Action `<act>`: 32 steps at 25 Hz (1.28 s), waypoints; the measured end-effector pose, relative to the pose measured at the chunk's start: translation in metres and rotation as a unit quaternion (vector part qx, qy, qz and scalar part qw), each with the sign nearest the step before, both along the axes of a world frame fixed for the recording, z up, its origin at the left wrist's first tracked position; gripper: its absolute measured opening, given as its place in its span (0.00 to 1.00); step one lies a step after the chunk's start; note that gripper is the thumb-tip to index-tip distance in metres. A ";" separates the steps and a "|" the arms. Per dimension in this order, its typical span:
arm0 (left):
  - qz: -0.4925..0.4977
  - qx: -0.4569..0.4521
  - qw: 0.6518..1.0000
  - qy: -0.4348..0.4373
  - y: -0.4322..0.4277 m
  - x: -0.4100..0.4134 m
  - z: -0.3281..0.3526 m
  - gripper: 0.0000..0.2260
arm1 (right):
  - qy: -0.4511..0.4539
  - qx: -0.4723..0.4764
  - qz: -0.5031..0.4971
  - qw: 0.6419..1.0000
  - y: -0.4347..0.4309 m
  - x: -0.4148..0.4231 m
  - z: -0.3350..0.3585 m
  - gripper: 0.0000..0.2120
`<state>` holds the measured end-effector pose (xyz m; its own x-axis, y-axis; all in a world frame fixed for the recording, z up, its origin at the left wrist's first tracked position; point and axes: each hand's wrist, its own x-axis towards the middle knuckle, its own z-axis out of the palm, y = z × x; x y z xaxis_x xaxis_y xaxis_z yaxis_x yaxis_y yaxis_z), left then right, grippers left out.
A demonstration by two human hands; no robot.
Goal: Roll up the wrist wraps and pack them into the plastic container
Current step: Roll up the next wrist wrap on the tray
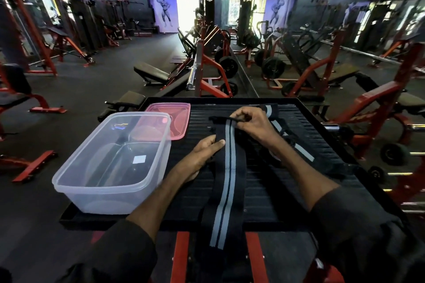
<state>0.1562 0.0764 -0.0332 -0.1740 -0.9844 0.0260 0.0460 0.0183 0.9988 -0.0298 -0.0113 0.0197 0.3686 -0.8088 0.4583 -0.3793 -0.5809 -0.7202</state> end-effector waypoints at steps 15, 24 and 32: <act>0.002 0.074 0.996 0.048 0.012 0.012 0.005 0.12 | 0.028 -0.072 -0.051 0.996 0.020 -0.001 -0.026 0.13; 0.086 -0.010 0.991 -0.099 -0.001 0.006 0.017 0.13 | 0.109 -0.118 -0.036 0.986 0.031 0.005 -0.040 0.17; 0.058 -0.078 0.967 -0.234 -0.023 0.014 -0.005 0.08 | 0.024 -0.088 -0.034 0.995 0.033 0.001 -0.039 0.11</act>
<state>0.1700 0.0534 -0.0385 -0.0921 -0.9884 0.1205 -0.4223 0.1484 0.8942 -0.0291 0.0215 -0.0195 0.3406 -0.7419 0.5775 -0.4537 -0.6677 -0.5902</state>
